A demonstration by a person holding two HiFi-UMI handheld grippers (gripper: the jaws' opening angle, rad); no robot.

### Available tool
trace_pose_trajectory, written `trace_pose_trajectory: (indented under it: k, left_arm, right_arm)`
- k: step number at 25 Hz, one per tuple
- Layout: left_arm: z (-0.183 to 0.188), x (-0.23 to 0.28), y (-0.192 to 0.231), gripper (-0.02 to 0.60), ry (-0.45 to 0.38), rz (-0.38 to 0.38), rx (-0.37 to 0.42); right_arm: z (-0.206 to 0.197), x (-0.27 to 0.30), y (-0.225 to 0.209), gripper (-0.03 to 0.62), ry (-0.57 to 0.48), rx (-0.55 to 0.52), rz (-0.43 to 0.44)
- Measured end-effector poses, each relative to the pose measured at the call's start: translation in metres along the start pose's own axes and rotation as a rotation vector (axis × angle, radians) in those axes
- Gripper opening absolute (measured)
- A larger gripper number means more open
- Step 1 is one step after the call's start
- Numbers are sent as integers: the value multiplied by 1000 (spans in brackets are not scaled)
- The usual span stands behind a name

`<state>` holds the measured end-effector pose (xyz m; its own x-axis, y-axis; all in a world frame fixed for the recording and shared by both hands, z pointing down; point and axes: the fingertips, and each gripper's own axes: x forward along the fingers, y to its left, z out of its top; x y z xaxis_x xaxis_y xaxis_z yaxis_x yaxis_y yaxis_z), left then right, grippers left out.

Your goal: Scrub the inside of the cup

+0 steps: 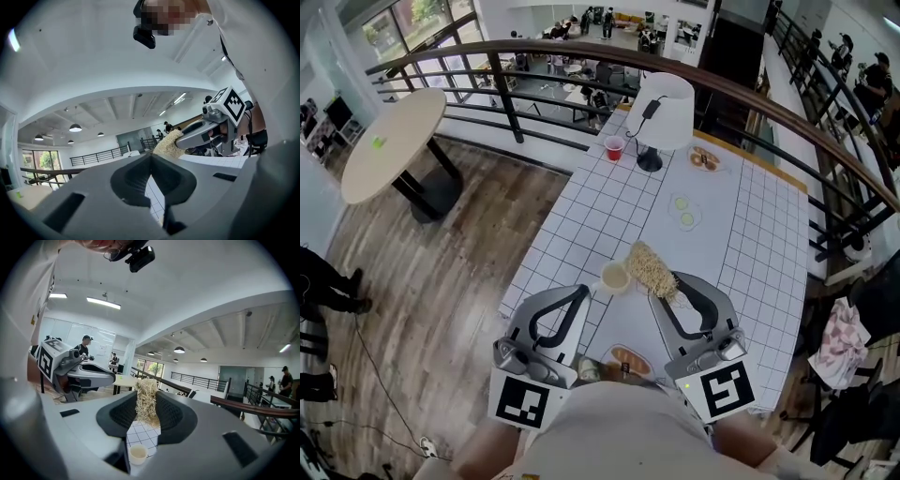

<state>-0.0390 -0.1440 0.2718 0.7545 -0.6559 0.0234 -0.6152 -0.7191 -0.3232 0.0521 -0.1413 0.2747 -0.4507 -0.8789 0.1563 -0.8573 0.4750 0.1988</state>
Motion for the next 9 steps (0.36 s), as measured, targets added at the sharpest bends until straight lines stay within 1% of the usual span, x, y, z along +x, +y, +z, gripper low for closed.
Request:
trace_pose_trajectory:
  k: [3, 9]
  left_arm:
    - [1, -1, -2, 14, 0, 0, -10]
    - [2, 1, -7, 14, 17, -12, -5]
  right_arm:
    - [1, -1, 1, 112, -4, -3, 1]
    - [6, -9, -5, 112, -29, 6, -20]
